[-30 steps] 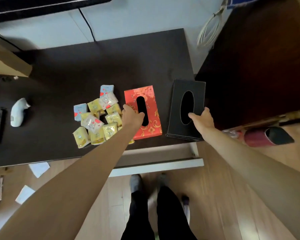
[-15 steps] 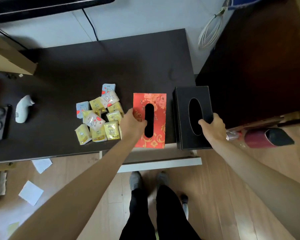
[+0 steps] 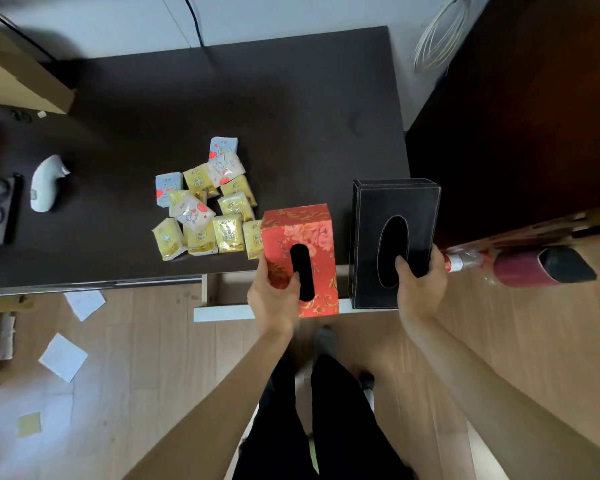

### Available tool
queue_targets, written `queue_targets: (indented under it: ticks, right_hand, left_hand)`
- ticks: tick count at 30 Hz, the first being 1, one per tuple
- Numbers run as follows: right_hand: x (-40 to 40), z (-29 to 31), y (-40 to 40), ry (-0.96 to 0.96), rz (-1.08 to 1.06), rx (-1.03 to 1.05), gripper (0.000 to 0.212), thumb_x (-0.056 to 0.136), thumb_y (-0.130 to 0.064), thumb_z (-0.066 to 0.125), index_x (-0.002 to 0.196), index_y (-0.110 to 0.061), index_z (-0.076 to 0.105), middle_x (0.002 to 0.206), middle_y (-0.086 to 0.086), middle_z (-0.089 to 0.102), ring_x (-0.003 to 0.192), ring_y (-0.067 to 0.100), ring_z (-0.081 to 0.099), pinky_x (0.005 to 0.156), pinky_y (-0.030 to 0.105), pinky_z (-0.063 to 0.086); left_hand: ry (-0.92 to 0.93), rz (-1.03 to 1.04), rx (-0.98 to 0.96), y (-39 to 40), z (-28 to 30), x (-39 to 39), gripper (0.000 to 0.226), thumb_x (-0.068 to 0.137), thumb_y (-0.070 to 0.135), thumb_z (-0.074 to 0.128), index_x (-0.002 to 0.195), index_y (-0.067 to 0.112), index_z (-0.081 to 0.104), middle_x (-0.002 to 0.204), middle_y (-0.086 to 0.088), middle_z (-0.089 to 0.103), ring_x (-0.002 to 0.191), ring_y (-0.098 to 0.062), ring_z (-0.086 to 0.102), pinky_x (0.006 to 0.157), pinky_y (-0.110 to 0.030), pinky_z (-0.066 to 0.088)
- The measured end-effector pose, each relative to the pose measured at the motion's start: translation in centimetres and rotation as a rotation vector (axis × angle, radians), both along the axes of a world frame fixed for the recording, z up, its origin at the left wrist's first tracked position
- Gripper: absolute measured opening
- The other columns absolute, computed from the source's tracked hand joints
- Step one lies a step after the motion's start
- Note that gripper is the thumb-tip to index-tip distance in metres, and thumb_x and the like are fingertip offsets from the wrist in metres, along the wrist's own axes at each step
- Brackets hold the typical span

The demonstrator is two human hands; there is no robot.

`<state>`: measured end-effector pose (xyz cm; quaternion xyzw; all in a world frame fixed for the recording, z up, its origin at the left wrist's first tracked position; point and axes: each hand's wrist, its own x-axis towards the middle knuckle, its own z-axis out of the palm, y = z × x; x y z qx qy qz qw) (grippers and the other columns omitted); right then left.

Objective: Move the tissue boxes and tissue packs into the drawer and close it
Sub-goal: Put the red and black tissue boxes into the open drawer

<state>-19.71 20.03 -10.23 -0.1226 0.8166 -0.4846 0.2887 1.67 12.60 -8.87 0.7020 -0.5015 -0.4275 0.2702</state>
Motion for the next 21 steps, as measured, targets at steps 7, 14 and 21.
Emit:
queue_targets:
  ticks: [7,14,21]
  right_hand:
    - [1.4,-2.3,1.4,0.036,0.076,0.075,0.060,0.093,-0.023,0.071,0.147,-0.016,0.047,0.144,0.005,0.060,0.135,0.024,0.054,0.114,0.045,0.044]
    - [2.7,-1.7,5.2,0.007,0.109,0.108,0.040,0.091,-0.026,0.071,0.127,-0.030,0.054,0.113,-0.013,0.068,0.106,0.007,0.067,0.091,0.034,0.057]
    - [4.9,-1.5,11.1,-0.041,0.115,0.255,0.047,0.078,-0.028,0.075,0.119,-0.032,0.053,0.109,-0.007,0.067,0.094,0.002,0.068,0.072,0.018,0.055]
  left_hand:
    - [-0.017,-0.041,0.022,1.8,-1.1,0.7,0.044,0.080,0.034,0.077,0.114,0.052,0.056,0.090,0.027,0.069,0.086,0.006,0.066,0.071,-0.003,0.048]
    - [-0.052,-0.084,0.136,5.3,-1.3,2.2,0.042,0.083,0.028,0.078,0.120,0.037,0.060,0.094,0.022,0.070,0.088,-0.001,0.068,0.080,-0.021,0.055]
    - [-0.116,-0.064,0.292,10.6,-1.2,4.2,0.054,0.080,0.032,0.081,0.128,0.033,0.057,0.093,0.031,0.061,0.086,0.008,0.060,0.085,-0.022,0.051]
